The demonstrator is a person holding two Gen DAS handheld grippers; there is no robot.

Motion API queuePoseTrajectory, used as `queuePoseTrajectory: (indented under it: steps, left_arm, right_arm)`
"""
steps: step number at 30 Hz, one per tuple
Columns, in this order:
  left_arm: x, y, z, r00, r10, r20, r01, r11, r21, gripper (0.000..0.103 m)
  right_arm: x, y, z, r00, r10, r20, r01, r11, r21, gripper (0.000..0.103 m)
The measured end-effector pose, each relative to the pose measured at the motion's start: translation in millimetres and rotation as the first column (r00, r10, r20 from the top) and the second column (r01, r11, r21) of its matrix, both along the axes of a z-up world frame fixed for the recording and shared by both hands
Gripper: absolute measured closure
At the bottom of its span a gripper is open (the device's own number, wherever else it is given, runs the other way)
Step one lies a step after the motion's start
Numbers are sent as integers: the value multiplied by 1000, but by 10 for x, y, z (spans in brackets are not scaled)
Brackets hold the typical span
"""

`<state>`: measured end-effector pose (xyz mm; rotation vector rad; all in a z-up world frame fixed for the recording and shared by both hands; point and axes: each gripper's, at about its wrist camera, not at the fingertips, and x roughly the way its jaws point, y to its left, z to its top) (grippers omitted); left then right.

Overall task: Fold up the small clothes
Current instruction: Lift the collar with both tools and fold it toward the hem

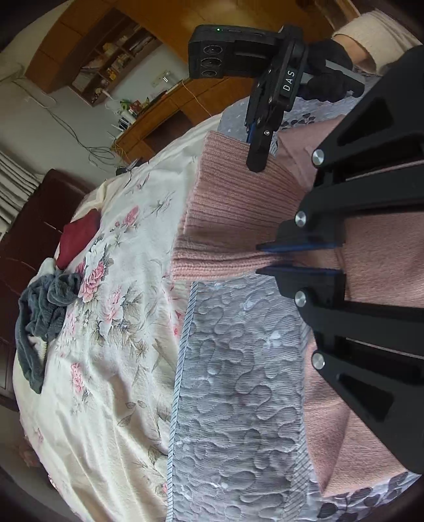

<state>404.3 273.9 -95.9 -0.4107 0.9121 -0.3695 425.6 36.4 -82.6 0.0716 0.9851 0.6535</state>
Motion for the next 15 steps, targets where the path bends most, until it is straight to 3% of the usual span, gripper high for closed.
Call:
queuePoseTrajectory:
  steps: [8,15]
  left_arm:
    - [-628,25,-136,997,-78,-11,78,997,9,97]
    - [-937,72,-496,987,-102,-127,102,995,-3,92]
  right_arm:
    - [-576,-80,-118,998,63,-6,-63,997,-47,91]
    - [-933,-115,-455,992,97,-85,-105,989,-101,89]
